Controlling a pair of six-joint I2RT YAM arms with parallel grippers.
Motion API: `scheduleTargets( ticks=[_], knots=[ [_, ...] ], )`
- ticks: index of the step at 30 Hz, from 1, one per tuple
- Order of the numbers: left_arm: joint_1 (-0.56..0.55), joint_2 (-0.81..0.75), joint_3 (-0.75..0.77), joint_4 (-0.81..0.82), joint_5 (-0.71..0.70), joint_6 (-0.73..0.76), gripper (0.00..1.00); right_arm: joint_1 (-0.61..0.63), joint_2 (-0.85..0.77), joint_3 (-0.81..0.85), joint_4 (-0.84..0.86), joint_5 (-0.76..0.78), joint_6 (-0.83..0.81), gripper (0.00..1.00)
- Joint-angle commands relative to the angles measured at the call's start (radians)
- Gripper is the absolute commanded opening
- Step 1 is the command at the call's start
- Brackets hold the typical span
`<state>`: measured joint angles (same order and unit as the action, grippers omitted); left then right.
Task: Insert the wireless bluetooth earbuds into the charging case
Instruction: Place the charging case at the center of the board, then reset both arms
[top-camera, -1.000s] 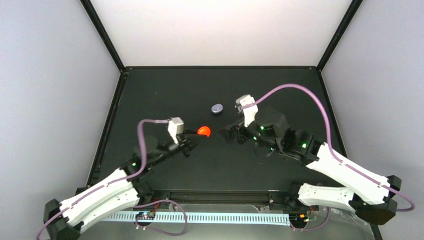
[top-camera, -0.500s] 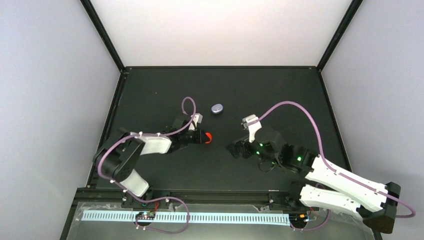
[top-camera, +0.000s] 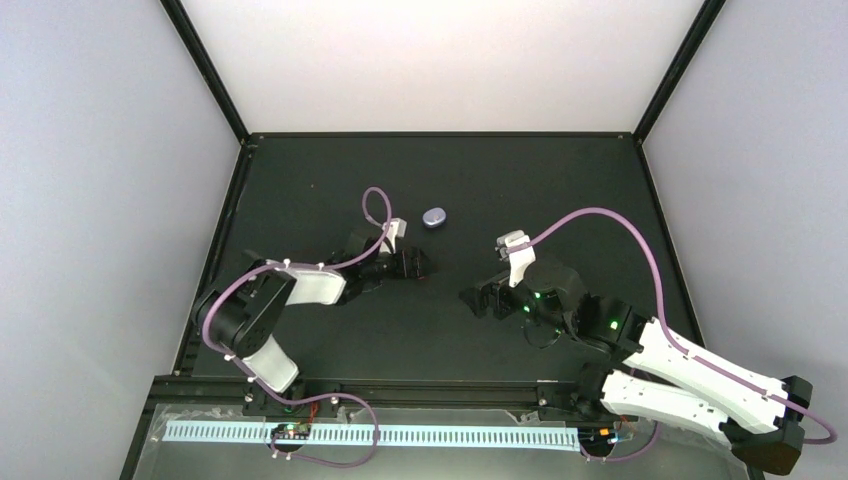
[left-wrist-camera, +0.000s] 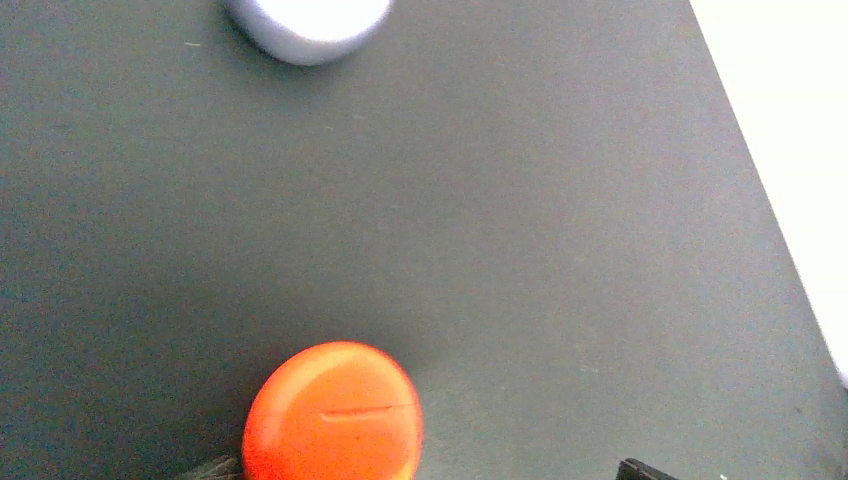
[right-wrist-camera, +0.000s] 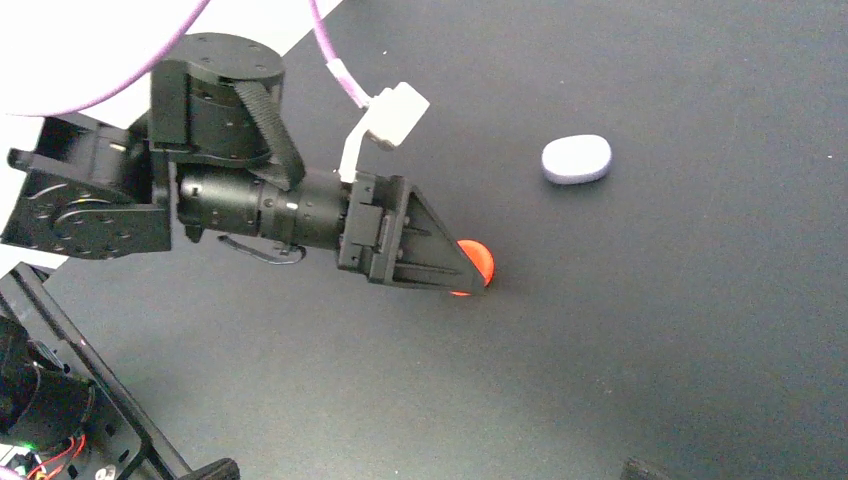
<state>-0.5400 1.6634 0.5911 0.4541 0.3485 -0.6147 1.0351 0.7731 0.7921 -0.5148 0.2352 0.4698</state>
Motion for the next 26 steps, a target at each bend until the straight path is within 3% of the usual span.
scheduleTargets(
  ticks=[1,7,13,20,26],
  knots=[
    [0.009,-0.070,-0.065,-0.248,-0.153,0.005,0.99,-0.005,-0.008,0.025,-0.002,0.044,-0.017,1.00],
    [0.008,-0.441,-0.109,-0.492,-0.318,-0.039,0.99,-0.004,-0.011,0.028,0.004,0.213,0.038,1.00],
    [0.008,-0.815,-0.015,-0.830,-0.520,-0.027,0.99,-0.005,-0.018,0.030,-0.006,0.490,0.134,1.00],
    [0.009,-1.028,0.062,-1.032,-0.601,0.028,0.99,-0.006,-0.117,-0.001,0.024,0.653,0.076,1.00],
    [0.008,-1.099,0.130,-1.091,-0.657,0.037,0.99,-0.006,-0.186,-0.038,0.092,0.617,-0.017,1.00]
  ],
)
